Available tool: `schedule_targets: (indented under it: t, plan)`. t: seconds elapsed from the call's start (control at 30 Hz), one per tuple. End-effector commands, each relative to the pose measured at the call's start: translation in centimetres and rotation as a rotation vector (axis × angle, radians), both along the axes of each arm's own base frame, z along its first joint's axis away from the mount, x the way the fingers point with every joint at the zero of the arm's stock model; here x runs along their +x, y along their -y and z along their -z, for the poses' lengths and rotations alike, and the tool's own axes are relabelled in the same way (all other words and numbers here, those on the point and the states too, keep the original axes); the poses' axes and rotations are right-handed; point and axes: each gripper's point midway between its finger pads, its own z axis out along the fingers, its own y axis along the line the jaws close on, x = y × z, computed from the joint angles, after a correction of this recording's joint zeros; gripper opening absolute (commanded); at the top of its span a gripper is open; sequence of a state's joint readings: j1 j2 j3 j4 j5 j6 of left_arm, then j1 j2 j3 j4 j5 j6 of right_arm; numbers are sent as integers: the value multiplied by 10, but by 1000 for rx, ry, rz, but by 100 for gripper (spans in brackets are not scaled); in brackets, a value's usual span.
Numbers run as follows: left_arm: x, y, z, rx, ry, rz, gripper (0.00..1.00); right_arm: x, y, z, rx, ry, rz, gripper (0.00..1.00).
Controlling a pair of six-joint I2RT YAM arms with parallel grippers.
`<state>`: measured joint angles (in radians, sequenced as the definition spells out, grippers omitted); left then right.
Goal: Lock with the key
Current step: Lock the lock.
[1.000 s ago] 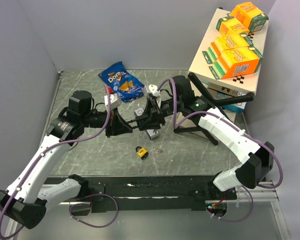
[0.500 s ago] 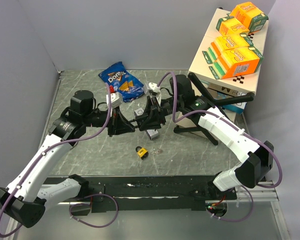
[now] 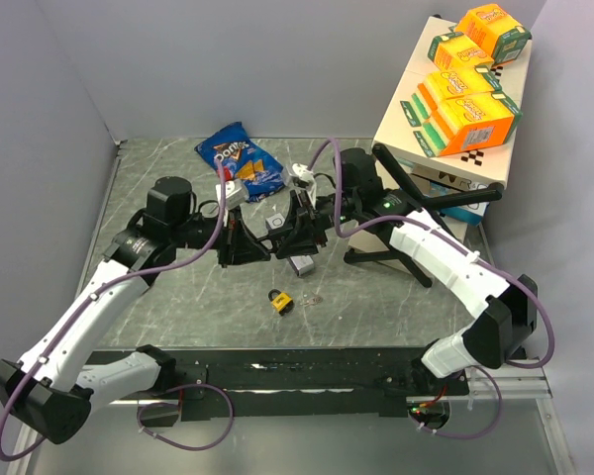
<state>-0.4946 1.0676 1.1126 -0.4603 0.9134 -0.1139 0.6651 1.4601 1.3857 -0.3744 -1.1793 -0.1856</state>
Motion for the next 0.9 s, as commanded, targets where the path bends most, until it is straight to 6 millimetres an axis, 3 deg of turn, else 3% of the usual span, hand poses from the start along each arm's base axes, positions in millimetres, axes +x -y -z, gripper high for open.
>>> schedule_targets:
  t: [0.0, 0.17, 0.33, 0.37, 0.4, 0.43, 0.47, 0.53, 0.57, 0.73, 0.87]
  plan:
    - [27, 48, -81, -274, 330, 65, 1, -48, -59, -3, 120, 125, -222, 0]
    - [24, 40, -72, -228, 319, 52, 1, -43, -52, -2, 106, 152, -218, 0]
    - [10, 9, -47, -126, 249, 29, 1, -28, -26, 3, 71, 176, -162, 1]
    - [5, 2, -45, -113, 262, 30, 1, -27, -23, 2, 66, 179, -156, 6]
    - [6, -7, -38, -94, 235, 7, 1, -29, -17, 4, 50, 167, -152, 24]
    - [-2, -14, -40, -96, 257, 20, 1, -24, -13, 4, 51, 186, -141, 35]
    - [-2, -21, -35, -84, 246, 7, 1, -24, -10, 2, 48, 192, -136, 56]
    - [-11, -32, -26, -44, 284, 16, 1, -23, -4, 3, 35, 201, -123, 69]
    - [-12, -36, -23, -31, 290, 10, 1, -21, -1, 0, 37, 212, -111, 81]
    - [-30, -49, -10, 24, 307, 34, 1, -15, 13, -3, 7, 234, -86, 85]
    - [-37, -57, 5, 88, 341, 57, 1, -8, 26, -2, -22, 255, -69, 81]
